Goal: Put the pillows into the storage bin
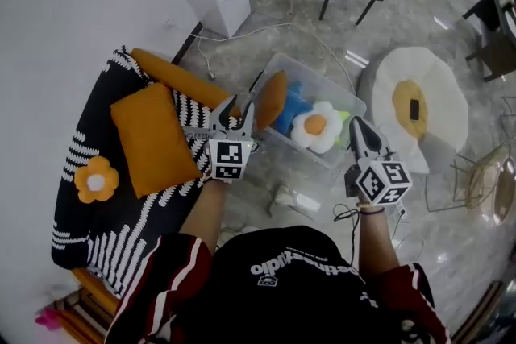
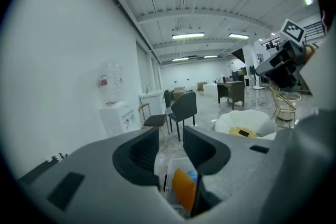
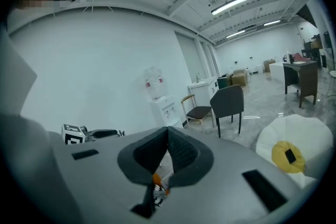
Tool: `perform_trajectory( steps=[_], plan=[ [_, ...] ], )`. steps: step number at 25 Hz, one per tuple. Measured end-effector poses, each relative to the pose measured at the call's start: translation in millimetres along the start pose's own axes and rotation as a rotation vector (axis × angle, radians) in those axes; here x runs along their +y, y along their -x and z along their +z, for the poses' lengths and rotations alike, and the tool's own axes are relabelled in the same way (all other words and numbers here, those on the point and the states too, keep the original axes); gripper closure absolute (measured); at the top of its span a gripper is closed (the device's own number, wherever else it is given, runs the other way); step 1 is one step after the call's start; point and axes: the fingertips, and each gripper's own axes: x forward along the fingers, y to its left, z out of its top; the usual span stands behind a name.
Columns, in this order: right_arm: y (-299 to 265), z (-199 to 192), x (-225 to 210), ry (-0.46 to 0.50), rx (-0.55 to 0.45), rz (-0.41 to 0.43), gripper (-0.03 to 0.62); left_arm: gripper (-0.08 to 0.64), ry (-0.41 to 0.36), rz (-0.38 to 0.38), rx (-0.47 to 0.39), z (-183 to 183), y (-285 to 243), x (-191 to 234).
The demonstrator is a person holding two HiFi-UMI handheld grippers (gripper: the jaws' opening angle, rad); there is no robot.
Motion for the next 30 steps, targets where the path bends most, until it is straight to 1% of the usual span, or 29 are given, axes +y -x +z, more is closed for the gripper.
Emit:
perform_trajectory(
  steps=[2, 5, 8, 10, 14, 18, 23, 30],
  plan=[
    [-0.8, 2.8, 17.6, 0.011, 0.001, 0.017, 0.589, 0.417, 0.007, 0.007, -0.019, 8.6, 21.4, 6.0],
    [-4.8, 7.4, 51.7, 0.044, 0.006, 0.065, 0.589, 0.417, 0.006, 0.029, -0.043, 17.5, 56.2, 23.7],
    [-9.8, 10.7, 87.1, 0.082, 0.006, 0.116, 0.589, 0.417, 0.012, 0.072, -0.063, 20.8, 93.2, 47.7],
    [-13.4, 12.5, 110.9, 0.091, 0.005, 0.146, 0.589, 0.417, 0.01, 0.104, -0.07, 21.6, 117.9, 64.5],
    [-20.9, 14.5, 169.0, 0.124, 0.013, 0.237, 0.589, 0.417, 0.011, 0.185, -0.079, 17.5, 171.2, 98.2],
    [-24.8, 3.3, 235.1, 0.177, 0.035, 0.331, 0.589, 0.417, 0.039, 0.277, -0.087, 3.6, 231.8, 132.3],
    [-30.9, -7.9, 314.1, 0.221, 0.042, 0.45, 0.589, 0.417, 0.075, 0.408, -0.119, -7.4, 305.4, 172.8],
    [-20.8, -18.5, 409.1, 0.268, 0.026, 0.569, 0.589, 0.419, 0.124, 0.532, -0.164, -22.1, 415.3, 212.5]
  ],
)
